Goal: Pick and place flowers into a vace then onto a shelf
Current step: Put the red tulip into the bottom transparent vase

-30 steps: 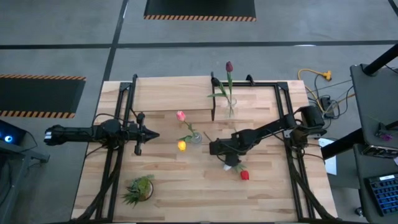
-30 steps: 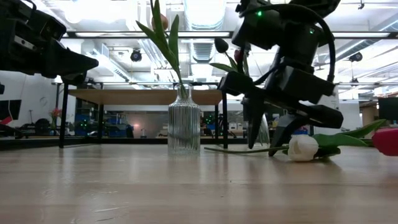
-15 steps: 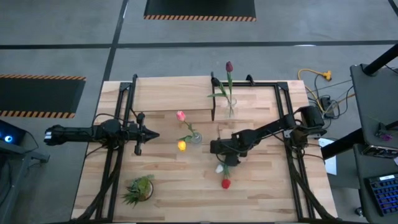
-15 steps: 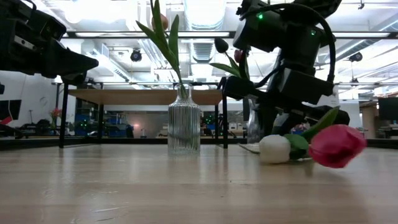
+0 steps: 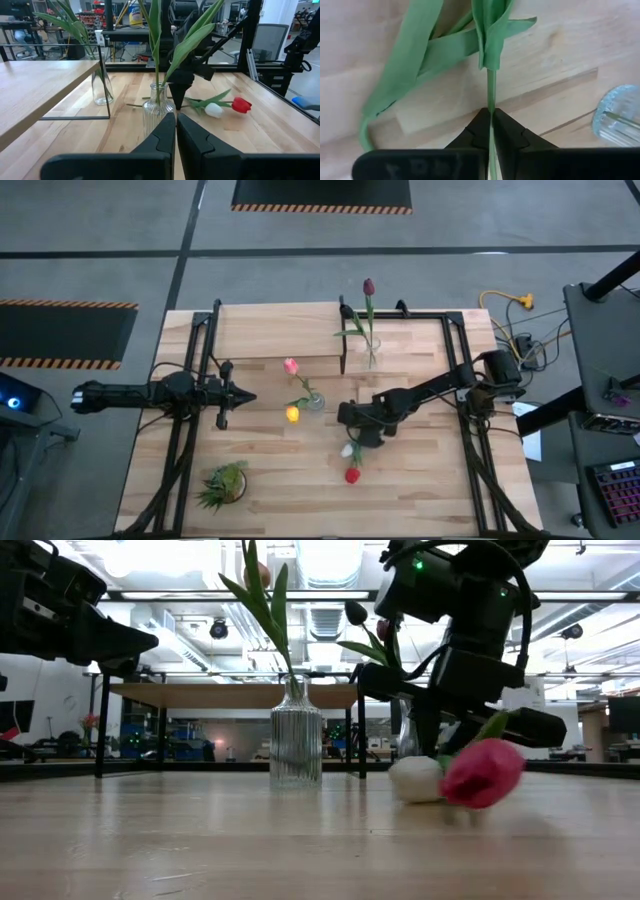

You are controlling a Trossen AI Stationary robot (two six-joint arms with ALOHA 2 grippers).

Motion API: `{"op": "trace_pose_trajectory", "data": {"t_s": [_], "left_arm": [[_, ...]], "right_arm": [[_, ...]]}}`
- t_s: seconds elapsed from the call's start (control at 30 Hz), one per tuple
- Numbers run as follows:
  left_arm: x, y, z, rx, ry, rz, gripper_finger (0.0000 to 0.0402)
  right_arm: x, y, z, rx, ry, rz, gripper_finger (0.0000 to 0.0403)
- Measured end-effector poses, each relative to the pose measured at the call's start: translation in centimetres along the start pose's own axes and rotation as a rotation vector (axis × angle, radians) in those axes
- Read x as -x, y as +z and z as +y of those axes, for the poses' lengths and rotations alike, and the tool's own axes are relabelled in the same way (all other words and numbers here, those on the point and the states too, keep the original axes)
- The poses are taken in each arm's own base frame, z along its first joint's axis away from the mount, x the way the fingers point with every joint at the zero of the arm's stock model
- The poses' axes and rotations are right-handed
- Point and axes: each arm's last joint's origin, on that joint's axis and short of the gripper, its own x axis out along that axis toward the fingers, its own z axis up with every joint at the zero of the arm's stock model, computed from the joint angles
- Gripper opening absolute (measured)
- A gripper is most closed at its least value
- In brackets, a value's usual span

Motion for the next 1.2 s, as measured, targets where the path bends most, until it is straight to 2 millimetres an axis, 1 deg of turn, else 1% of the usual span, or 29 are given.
{"op": "trace_pose_trajectory", "data": {"t_s": [0.2, 0.3, 0.5, 0.7, 0.77, 0.93, 1.07, 1.2], "left_arm": [[0.0, 0.0, 0.0, 0.0, 0.0, 0.0, 0.0], [0.0, 0.0, 0.0, 0.0, 0.0, 0.0, 0.0], [0.0, 0.0, 0.0, 0.0, 0.0, 0.0, 0.0], [0.0, 0.0, 0.0, 0.0, 0.0, 0.0, 0.0], [0.0, 0.0, 0.0, 0.0, -0.001, 0.0, 0.0], [0.0, 0.0, 0.0, 0.0, 0.0, 0.0, 0.0], [0.0, 0.0, 0.0, 0.0, 0.0, 0.0, 0.0], [0.0, 0.0, 0.0, 0.0, 0.0, 0.0, 0.0]], "right_arm": [[1.1, 0.3, -0.6, -0.113, -0.041, -0.027, 0.0009], [1.7, 0.3, -0.7, -0.16, -0.072, 0.004, 0.0009], [3.5, 0.1, -1.2, -0.271, -0.146, 0.011, 0.0008], [6.3, 0.0, -1.7, -0.44, -0.238, -0.065, 0.0008], [7.6, 0.0, -2.1, -0.491, -0.292, -0.125, 0.0008], [11.4, 0.2, -3.2, -0.621, -0.433, -0.359, 0.0008], [14.2, -0.7, -4.0, -0.724, -0.535, -0.509, 0.0008], [16.0, -1.5, -5.0, -0.769, -0.604, -0.727, 0.0008]]}}
